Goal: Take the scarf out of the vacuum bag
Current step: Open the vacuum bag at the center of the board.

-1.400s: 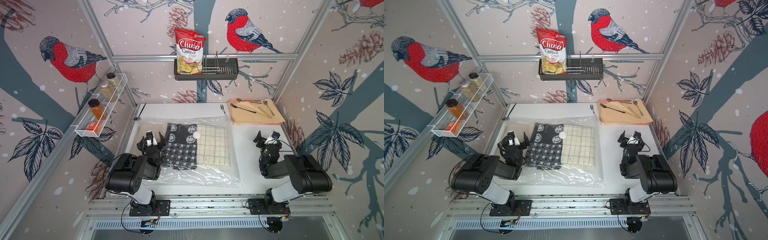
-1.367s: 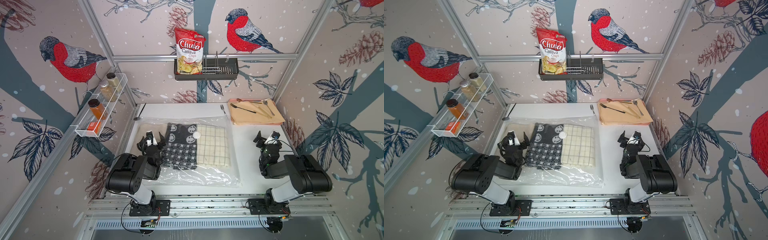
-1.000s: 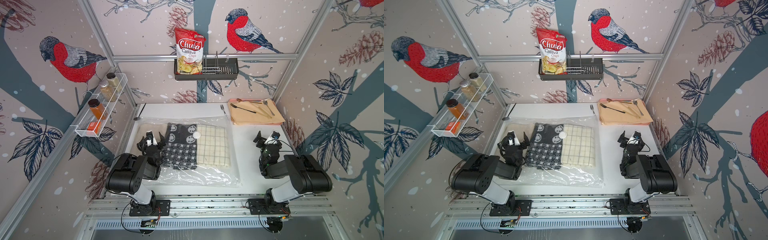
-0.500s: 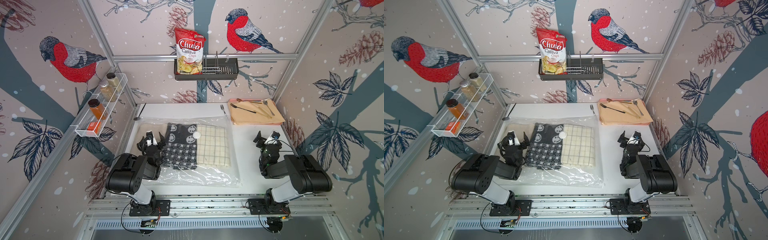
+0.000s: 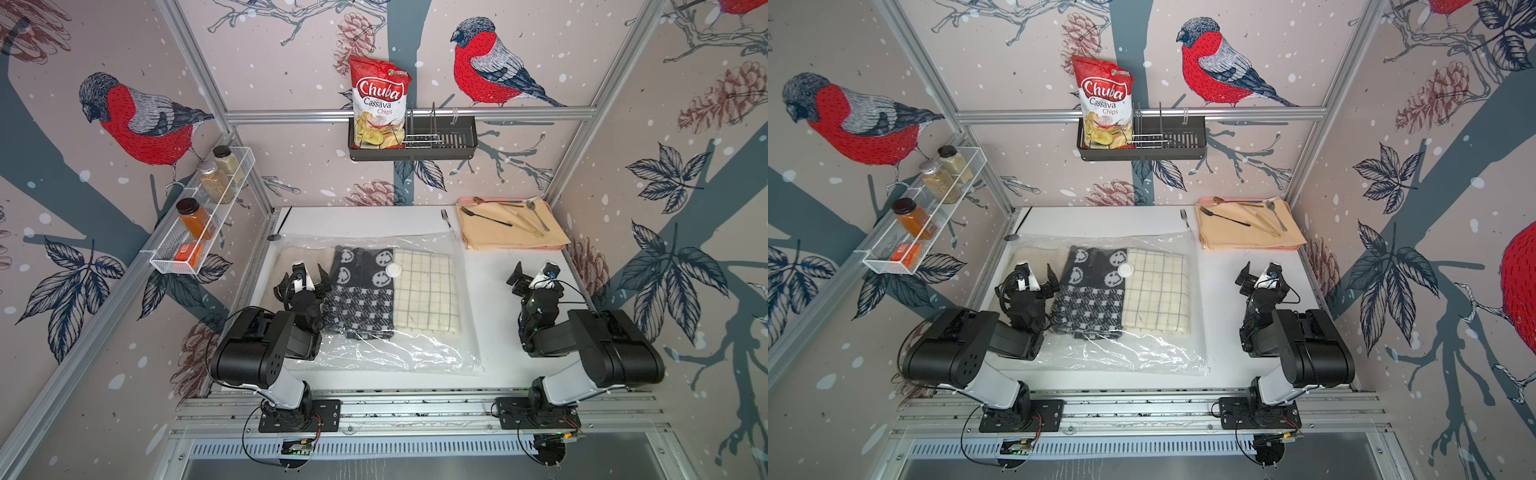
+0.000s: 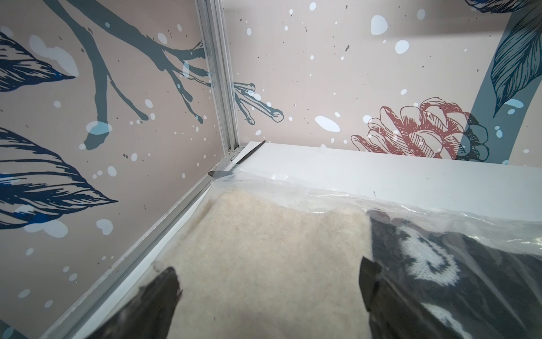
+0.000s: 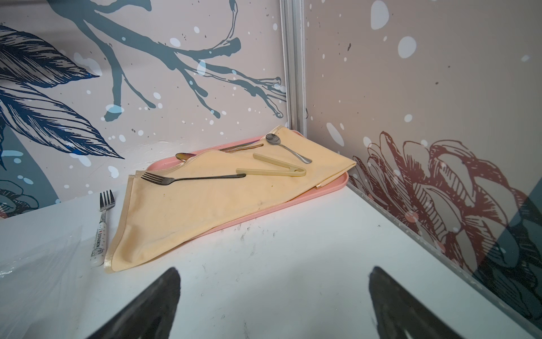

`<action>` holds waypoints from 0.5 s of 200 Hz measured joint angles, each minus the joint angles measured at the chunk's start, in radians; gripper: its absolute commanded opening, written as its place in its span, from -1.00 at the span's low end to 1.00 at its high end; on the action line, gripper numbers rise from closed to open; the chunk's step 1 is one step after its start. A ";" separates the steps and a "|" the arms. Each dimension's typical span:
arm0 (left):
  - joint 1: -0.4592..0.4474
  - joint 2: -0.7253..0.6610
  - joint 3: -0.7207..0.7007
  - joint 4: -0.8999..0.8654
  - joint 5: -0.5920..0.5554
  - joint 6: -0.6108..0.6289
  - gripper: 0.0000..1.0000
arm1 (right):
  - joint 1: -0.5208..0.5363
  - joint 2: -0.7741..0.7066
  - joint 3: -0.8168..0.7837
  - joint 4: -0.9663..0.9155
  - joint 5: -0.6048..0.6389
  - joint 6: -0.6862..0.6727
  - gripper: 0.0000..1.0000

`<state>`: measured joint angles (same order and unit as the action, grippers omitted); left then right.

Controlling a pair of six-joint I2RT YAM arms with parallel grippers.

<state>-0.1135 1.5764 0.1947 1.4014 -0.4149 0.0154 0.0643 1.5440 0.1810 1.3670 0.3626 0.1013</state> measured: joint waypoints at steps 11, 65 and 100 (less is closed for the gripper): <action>0.000 0.000 0.000 0.000 0.000 0.000 0.96 | 0.000 0.000 0.000 0.000 0.000 0.000 0.99; 0.000 0.000 -0.001 0.000 0.000 0.000 0.96 | 0.001 0.000 -0.001 0.000 0.000 0.000 0.99; -0.005 -0.025 -0.062 0.029 -0.012 -0.008 0.96 | 0.042 0.000 -0.018 0.020 0.042 -0.023 0.98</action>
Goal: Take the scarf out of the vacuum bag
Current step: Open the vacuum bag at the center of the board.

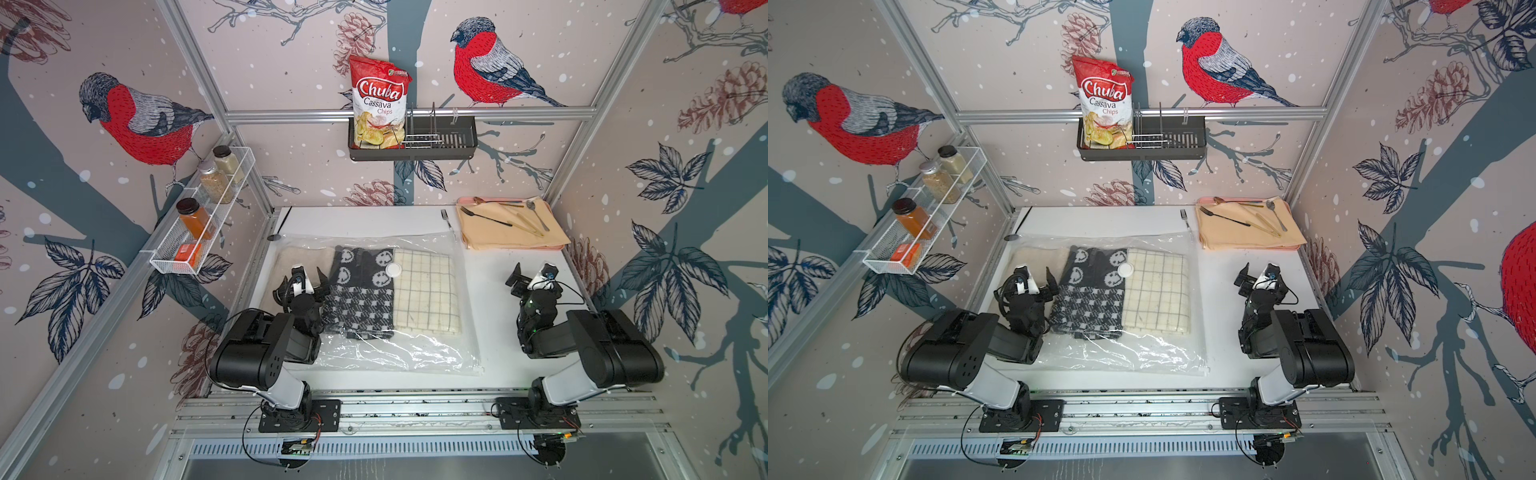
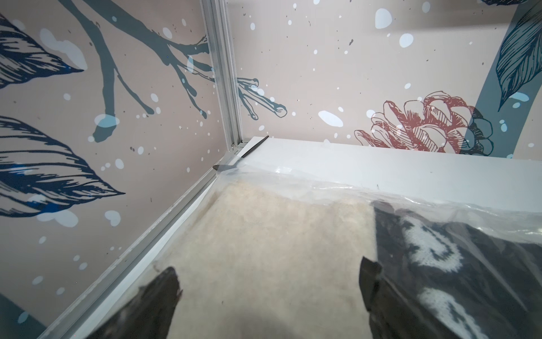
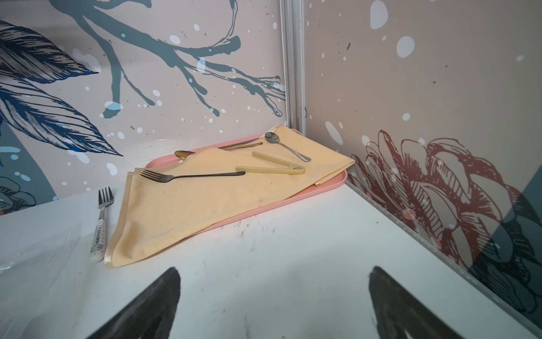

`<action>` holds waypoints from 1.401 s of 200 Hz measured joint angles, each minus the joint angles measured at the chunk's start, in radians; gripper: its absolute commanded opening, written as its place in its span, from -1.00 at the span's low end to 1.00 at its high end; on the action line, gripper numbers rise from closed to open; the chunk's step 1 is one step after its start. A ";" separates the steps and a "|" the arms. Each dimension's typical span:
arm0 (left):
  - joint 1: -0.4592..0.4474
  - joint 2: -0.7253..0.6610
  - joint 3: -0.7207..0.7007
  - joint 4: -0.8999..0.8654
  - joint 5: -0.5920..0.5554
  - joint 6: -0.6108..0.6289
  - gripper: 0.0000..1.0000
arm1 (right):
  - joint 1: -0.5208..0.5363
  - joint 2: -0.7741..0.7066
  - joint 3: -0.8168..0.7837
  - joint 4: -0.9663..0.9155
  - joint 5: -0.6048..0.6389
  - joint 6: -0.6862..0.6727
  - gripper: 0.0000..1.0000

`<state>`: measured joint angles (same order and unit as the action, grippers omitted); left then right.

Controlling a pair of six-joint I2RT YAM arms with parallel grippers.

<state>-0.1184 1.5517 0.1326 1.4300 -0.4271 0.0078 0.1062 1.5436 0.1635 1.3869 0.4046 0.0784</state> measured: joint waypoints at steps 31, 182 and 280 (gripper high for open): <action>-0.081 -0.049 -0.008 0.025 -0.079 0.045 0.96 | 0.017 -0.020 -0.033 0.031 0.033 -0.013 0.99; -0.364 -0.613 0.257 -0.652 -0.302 -0.285 0.97 | 0.608 0.047 0.609 -0.478 0.846 -0.212 0.99; -0.379 -0.577 0.502 -0.986 -0.342 -0.385 0.97 | 0.167 -0.172 0.674 -1.127 -0.052 0.349 0.98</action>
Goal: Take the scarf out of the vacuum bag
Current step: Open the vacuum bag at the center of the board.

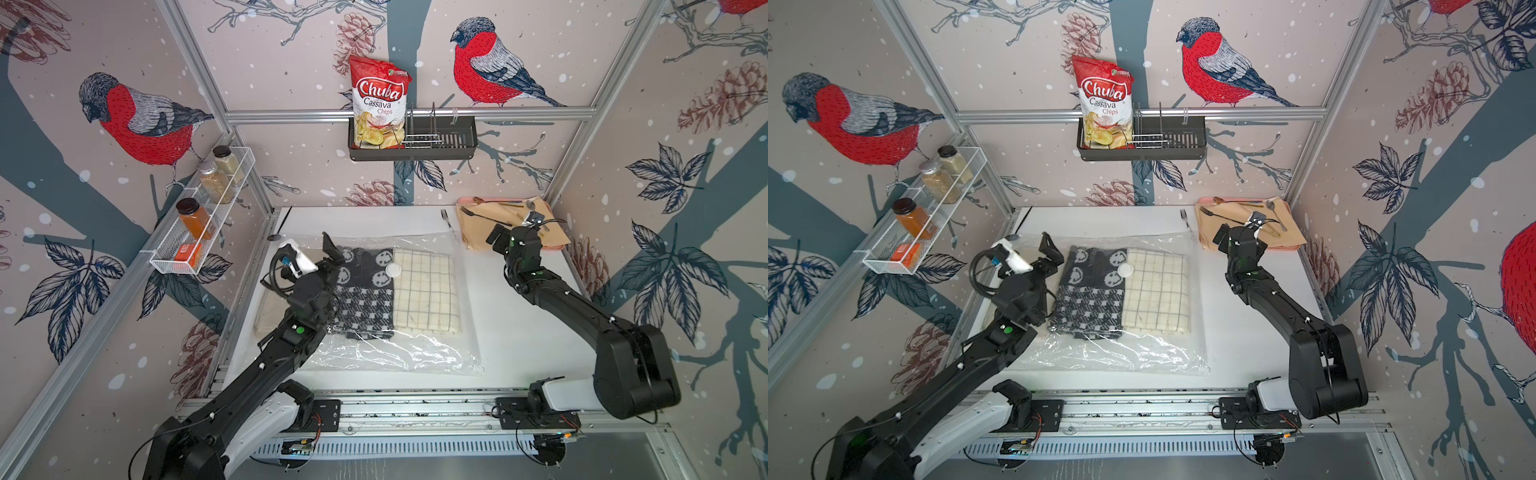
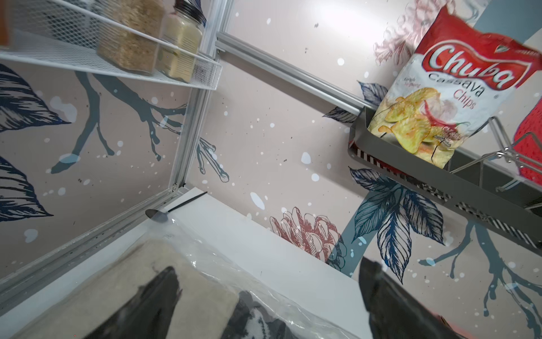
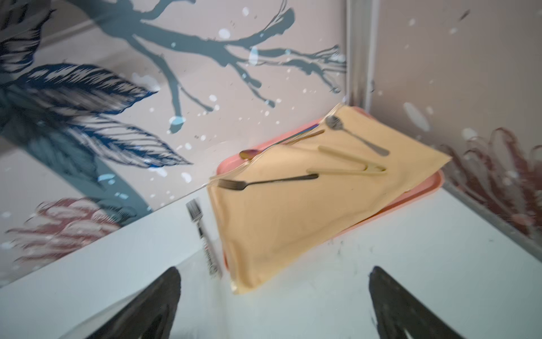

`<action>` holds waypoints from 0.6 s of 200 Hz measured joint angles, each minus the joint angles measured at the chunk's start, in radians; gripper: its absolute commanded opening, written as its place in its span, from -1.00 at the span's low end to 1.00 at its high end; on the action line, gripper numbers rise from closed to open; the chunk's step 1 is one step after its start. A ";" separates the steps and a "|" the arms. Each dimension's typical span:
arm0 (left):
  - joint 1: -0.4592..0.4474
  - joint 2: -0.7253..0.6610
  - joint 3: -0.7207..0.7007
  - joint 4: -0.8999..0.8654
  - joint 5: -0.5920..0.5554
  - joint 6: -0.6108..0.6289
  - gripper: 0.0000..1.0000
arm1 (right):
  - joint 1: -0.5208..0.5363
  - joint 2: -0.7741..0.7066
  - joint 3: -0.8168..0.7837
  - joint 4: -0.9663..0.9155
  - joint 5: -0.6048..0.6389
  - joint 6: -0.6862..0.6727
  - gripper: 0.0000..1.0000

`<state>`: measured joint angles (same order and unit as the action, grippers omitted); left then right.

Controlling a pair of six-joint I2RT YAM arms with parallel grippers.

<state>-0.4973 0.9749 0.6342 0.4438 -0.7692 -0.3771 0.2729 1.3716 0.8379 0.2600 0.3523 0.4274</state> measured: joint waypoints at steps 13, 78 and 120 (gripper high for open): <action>-0.051 0.077 0.052 -0.060 -0.051 0.020 0.97 | 0.034 -0.017 0.000 -0.010 -0.013 -0.001 0.99; -0.142 0.222 0.084 -0.108 -0.145 0.140 0.96 | -0.056 -0.114 -0.040 0.017 -0.200 0.079 0.99; -0.143 0.141 -0.017 -0.005 -0.111 0.148 0.96 | -0.197 -0.260 -0.208 0.143 -0.340 0.226 0.99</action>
<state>-0.6399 1.1156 0.6170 0.4389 -0.8799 -0.2295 0.0757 1.1118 0.6304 0.4030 0.0128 0.6533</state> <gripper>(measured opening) 0.981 0.993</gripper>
